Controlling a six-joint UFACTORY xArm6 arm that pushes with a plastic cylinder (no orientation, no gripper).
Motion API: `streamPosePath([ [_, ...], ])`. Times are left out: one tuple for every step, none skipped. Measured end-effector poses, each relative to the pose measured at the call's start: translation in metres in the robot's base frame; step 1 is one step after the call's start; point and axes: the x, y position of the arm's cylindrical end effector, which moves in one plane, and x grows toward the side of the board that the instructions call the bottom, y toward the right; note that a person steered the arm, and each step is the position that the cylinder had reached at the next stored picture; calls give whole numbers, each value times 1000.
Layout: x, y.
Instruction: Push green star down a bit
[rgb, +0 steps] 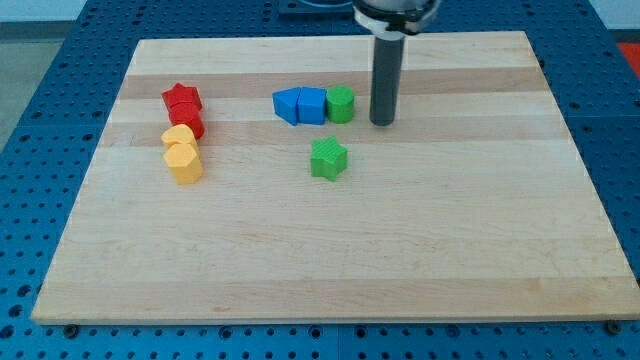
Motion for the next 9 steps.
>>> streamPosePath([
  [0, 0],
  [0, 0],
  [6, 30],
  [30, 123],
  [82, 159],
  [142, 137],
  [169, 67],
  [175, -18],
  [159, -117],
])
